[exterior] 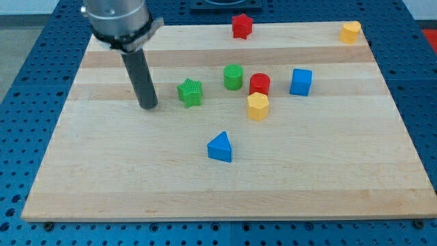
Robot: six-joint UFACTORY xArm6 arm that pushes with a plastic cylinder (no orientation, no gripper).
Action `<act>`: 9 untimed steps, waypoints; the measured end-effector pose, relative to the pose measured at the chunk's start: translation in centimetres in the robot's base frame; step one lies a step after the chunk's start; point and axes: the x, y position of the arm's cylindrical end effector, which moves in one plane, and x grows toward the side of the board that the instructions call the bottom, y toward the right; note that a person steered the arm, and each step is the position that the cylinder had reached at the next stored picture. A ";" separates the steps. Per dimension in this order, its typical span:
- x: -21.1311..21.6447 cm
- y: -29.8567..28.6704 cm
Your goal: Push green star into the red circle
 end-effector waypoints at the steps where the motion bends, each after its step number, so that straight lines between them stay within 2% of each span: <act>1: -1.5 0.9; 8: -1.3 10.8; 9: -0.4 10.2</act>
